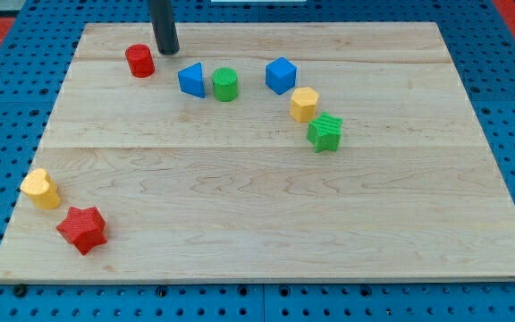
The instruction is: Place your arm right to the red circle
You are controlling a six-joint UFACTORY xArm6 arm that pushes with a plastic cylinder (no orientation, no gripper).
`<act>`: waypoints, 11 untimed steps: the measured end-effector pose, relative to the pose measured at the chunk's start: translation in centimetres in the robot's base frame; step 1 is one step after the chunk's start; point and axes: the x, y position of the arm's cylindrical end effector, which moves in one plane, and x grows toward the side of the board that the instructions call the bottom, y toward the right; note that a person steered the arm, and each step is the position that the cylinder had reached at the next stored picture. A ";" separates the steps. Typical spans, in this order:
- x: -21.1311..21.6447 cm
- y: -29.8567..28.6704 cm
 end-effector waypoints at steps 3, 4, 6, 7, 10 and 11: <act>-3.2 -5.3; -0.9 -11.9; 2.1 -12.2; -1.6 -12.2; -8.7 2.6; -6.1 -1.7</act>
